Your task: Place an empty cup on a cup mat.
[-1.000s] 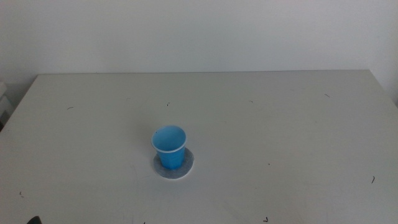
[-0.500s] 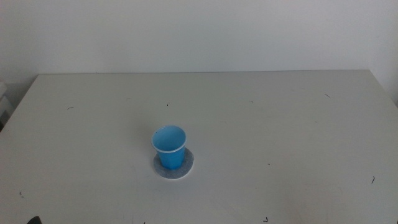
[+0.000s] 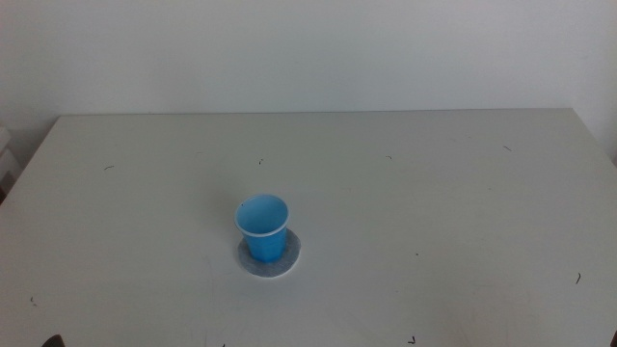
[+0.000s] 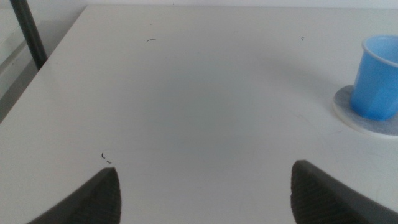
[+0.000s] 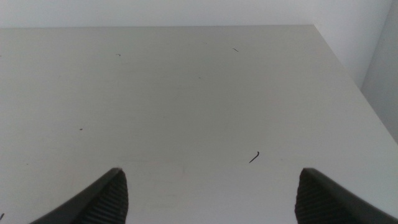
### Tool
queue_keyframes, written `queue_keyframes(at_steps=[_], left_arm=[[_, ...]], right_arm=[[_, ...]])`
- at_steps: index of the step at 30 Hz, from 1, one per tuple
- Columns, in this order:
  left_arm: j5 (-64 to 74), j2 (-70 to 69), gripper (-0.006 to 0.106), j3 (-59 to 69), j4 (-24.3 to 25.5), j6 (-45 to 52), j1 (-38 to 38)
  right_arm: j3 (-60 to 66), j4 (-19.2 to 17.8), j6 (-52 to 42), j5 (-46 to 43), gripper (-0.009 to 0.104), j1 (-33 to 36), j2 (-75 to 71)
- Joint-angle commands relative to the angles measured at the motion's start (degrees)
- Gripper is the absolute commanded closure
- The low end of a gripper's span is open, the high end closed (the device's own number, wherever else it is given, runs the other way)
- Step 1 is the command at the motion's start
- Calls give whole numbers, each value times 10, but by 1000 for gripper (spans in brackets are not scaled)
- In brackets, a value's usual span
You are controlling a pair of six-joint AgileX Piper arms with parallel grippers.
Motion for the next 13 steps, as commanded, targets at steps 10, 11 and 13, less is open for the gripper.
queue_keyframes(at_steps=[10,11,13], left_arm=[[-38,-3,-5,-3,0,-6,1],[-38,-3,-5,-3,0,-6,1],[-38,-3,-5,-3,0,-6,1]], right_arm=[[-4,-46,-7,-47,8,-3,-15],[-4,-46,-7,-47,8,-3,-15],[-4,-46,-7,-47,8,-3,-15]])
